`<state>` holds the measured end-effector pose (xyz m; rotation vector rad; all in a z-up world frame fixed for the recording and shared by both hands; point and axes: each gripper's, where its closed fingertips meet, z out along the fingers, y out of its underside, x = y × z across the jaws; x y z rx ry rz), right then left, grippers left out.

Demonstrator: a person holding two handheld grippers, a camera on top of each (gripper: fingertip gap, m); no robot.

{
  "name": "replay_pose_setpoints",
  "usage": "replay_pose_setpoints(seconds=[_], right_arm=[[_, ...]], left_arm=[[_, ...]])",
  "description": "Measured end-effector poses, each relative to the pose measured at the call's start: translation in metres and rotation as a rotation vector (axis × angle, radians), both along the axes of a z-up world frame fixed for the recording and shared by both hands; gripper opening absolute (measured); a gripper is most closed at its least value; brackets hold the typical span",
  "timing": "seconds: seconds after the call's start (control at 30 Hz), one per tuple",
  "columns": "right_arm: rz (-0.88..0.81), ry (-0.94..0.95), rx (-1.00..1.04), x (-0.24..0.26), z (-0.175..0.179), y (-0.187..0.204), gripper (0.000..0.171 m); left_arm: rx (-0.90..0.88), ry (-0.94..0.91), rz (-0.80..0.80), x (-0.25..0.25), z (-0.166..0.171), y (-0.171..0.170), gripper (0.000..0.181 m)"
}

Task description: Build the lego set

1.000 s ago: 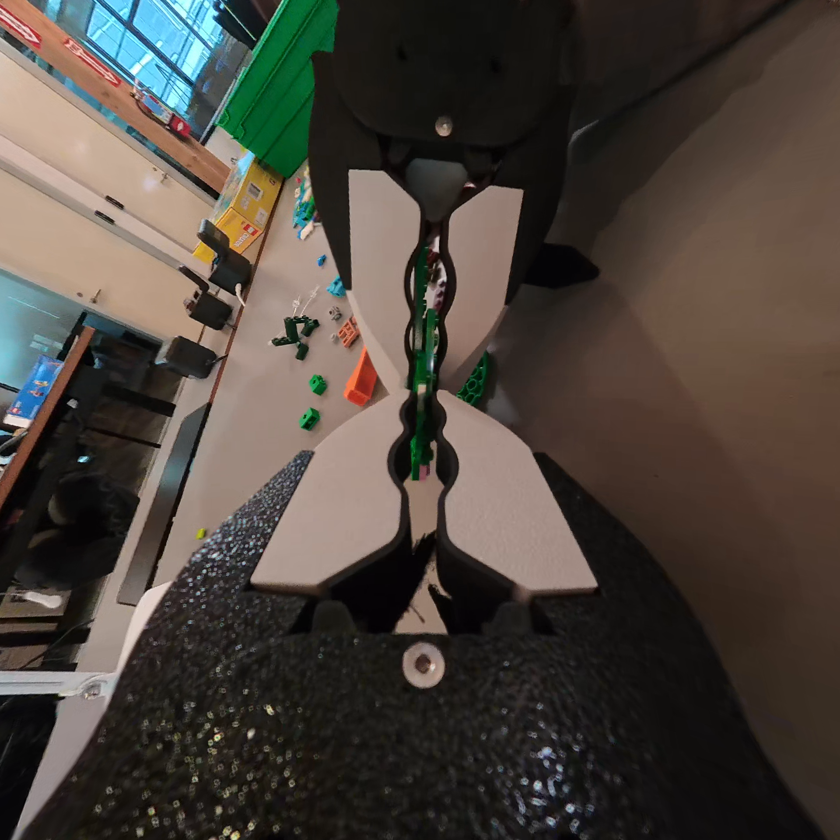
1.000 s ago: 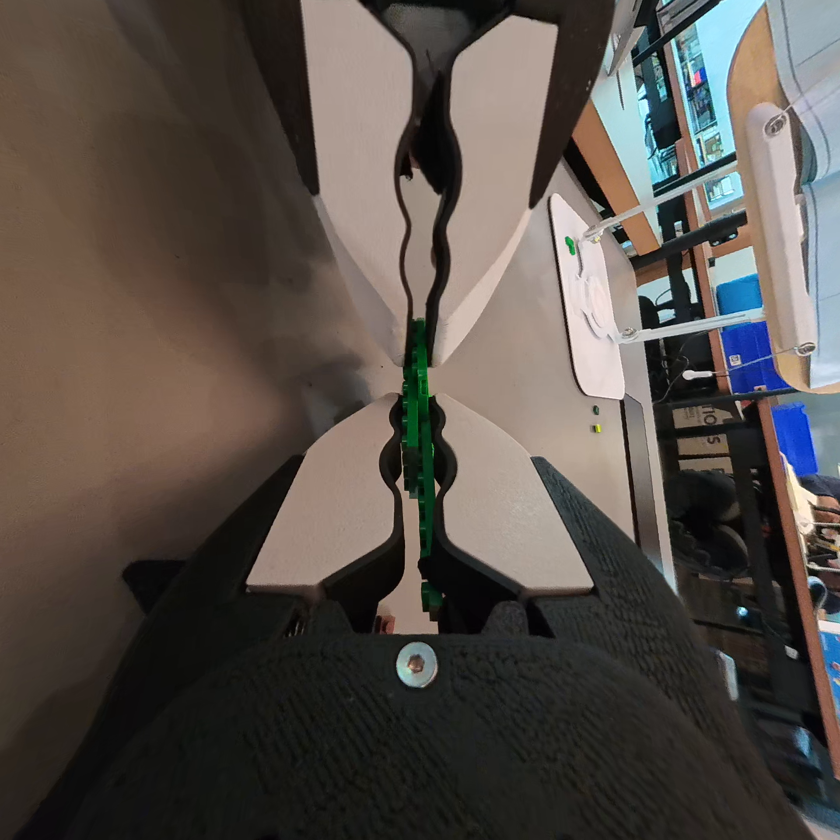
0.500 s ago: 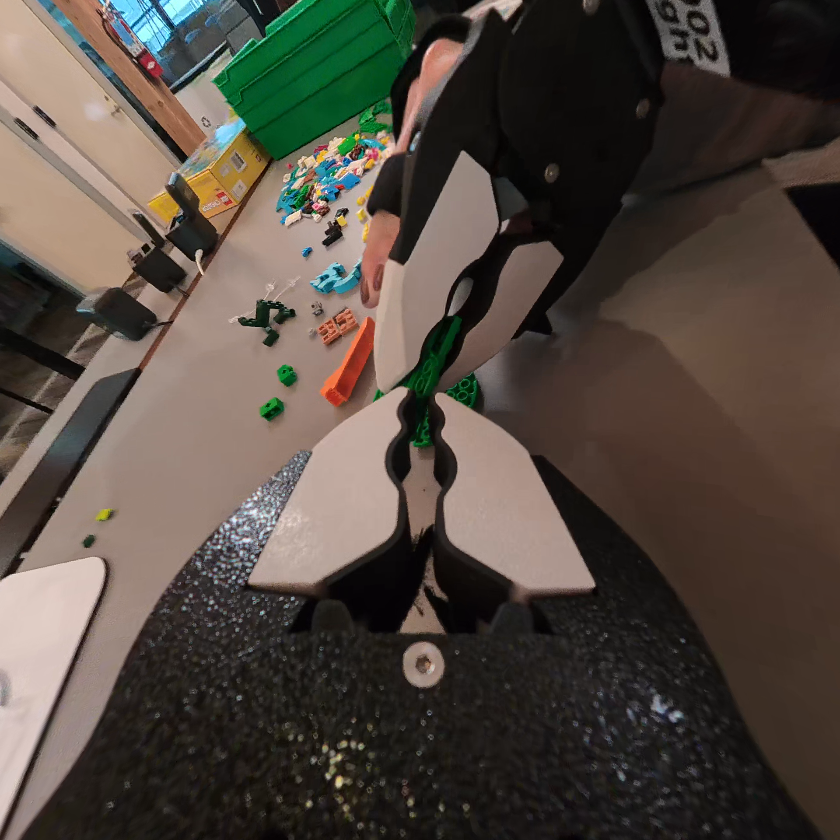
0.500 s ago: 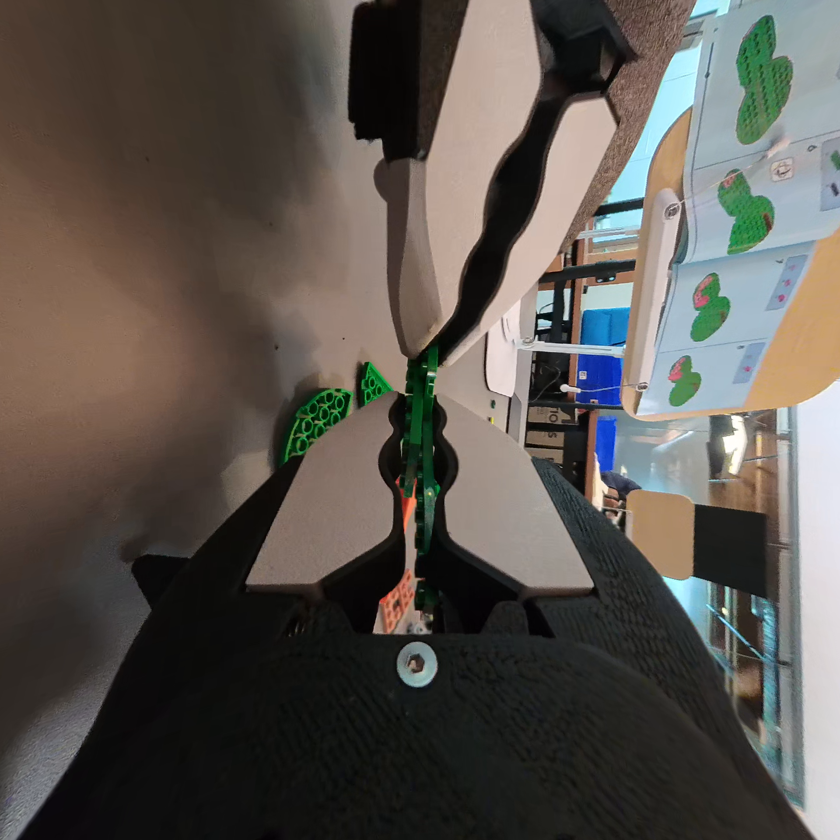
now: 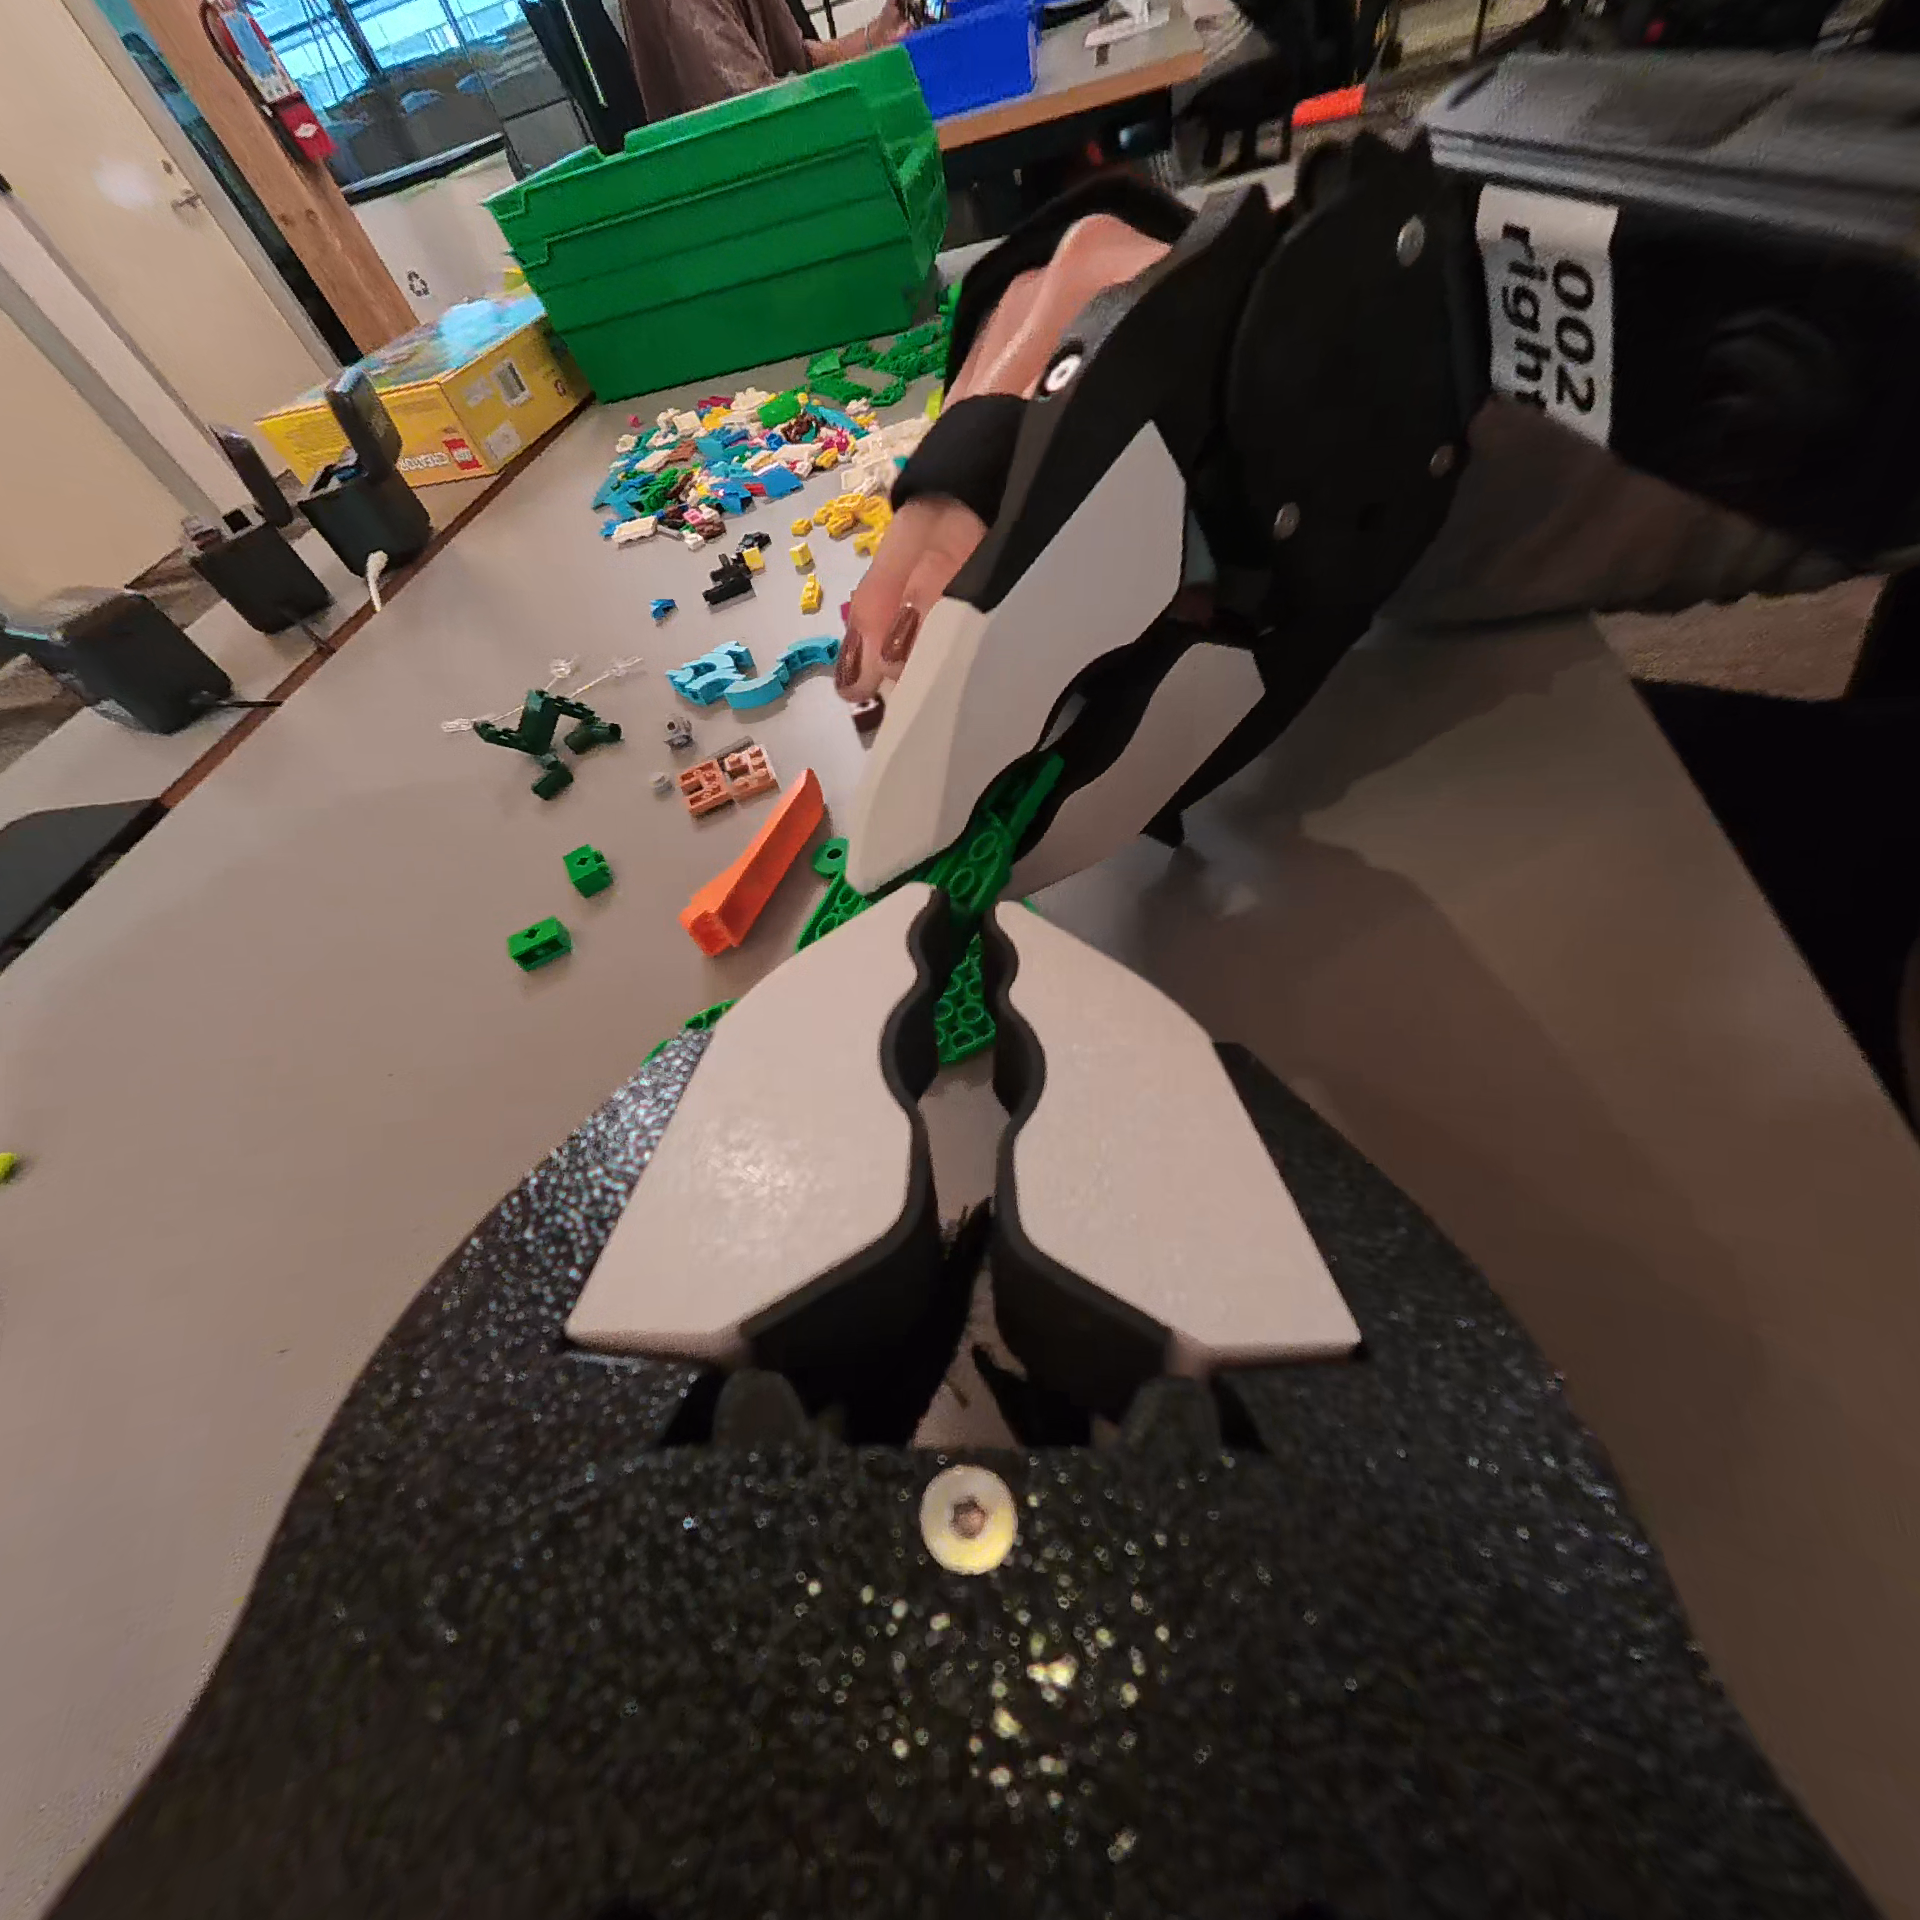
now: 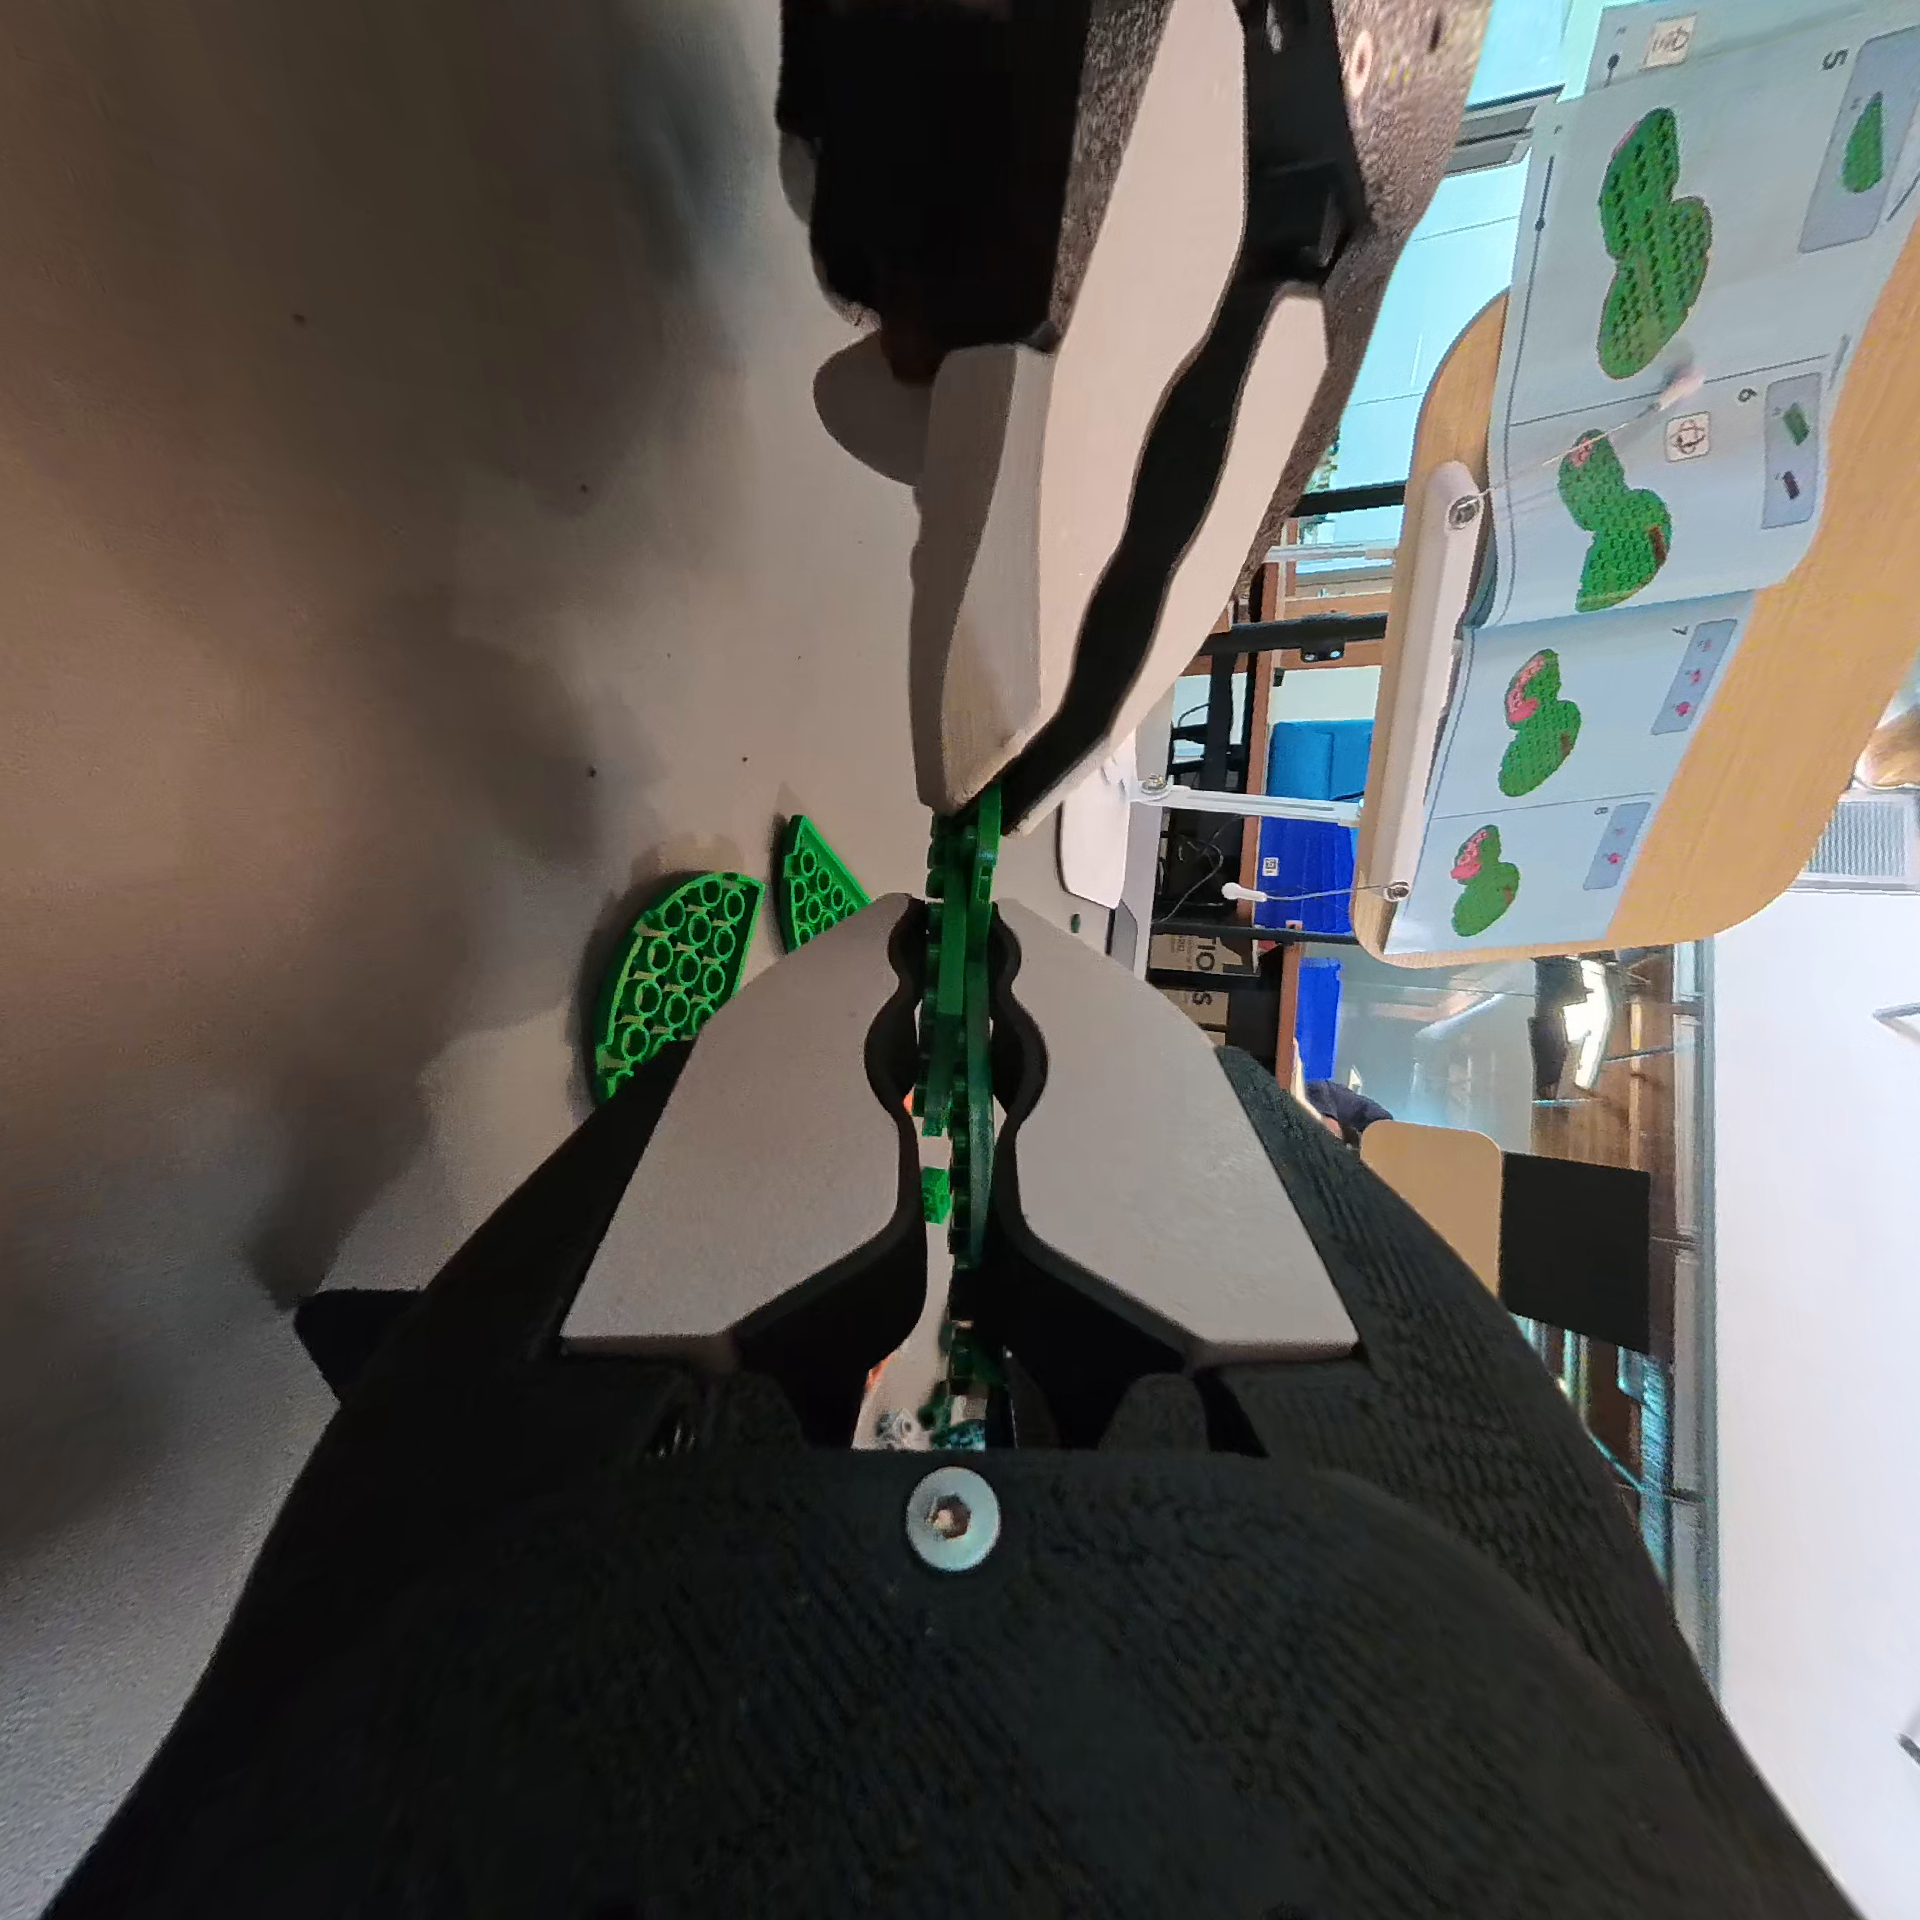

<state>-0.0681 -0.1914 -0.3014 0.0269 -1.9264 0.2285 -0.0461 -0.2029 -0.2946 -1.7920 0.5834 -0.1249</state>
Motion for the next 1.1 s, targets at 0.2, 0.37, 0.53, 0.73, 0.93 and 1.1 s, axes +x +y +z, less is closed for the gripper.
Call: replay_pose_setpoints(seconds=[0.2, 0.37, 0.53, 0.73, 0.93, 1.1], right_arm=[[0.009, 0.013, -0.011, 0.001, 0.004, 0.000, 0.008], [-0.029, -0.062, -0.038, 0.001, -0.006, 0.005, 0.008], [-0.067, -0.116, -0.066, 0.000, -0.012, 0.005, 0.007], [-0.077, -0.192, -0.122, 0.002, -0.020, 0.004, 0.008], [-0.050, -0.287, -0.227, 0.008, -0.026, 0.000, 0.008], [0.025, -0.340, -0.370, 0.015, -0.019, -0.010, 0.007]], left_arm=[[0.001, -0.117, -0.023, 0.002, 0.005, 0.000, 0.005], [0.057, 0.211, 0.046, -0.001, -0.005, 0.005, 0.005], [0.133, 0.485, 0.118, -0.005, -0.004, 0.008, 0.015], [0.130, 0.611, 0.093, -0.001, -0.011, 0.007, 0.009], [0.116, 0.566, 0.048, 0.004, -0.014, 0.005, 0.009], [0.111, 0.357, -0.021, 0.010, -0.004, -0.001, 0.012]])
